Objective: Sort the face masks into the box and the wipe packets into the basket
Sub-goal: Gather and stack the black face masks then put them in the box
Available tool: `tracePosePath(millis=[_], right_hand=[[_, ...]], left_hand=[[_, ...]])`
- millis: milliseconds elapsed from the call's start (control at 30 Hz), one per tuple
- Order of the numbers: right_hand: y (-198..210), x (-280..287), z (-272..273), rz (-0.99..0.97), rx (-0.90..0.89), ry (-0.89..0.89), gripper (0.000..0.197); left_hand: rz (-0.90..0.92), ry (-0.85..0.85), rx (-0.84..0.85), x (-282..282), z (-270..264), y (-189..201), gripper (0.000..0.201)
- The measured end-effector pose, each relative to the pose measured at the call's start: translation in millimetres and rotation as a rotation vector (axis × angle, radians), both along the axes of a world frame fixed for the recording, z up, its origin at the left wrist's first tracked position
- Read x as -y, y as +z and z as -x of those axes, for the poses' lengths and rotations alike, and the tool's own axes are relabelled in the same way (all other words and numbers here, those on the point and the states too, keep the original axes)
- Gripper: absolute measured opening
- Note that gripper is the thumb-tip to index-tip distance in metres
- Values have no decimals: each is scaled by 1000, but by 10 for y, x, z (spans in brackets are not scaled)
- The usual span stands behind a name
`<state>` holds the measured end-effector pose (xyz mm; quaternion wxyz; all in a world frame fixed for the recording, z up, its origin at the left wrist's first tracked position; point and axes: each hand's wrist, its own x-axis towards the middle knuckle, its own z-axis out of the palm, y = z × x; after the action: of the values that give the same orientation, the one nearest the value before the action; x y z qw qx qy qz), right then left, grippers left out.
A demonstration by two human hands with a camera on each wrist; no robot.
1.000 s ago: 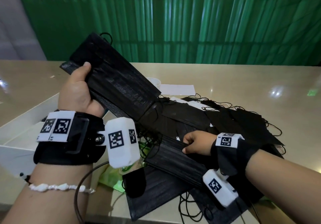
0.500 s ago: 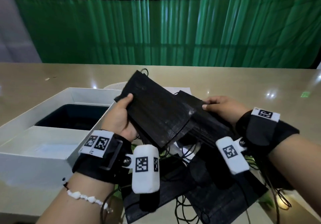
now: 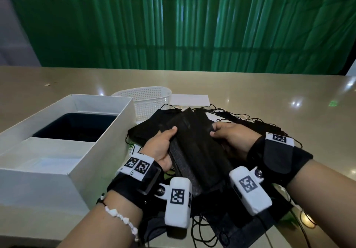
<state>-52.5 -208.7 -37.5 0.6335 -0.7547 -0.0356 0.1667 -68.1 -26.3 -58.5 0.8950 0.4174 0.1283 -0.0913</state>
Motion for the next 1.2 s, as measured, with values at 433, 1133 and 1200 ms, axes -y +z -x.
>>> tracePosePath(millis=[433, 1133, 1200], right_hand=[[-133, -105, 58, 15, -37, 53, 14], [-364, 9, 76, 287, 125, 226, 39], [-341, 65, 48, 294, 155, 228, 36]], left_hand=[[86, -113, -101, -120, -7, -86, 38], [151, 146, -56, -31, -208, -371, 42], [106, 75, 22, 8, -108, -307, 39]])
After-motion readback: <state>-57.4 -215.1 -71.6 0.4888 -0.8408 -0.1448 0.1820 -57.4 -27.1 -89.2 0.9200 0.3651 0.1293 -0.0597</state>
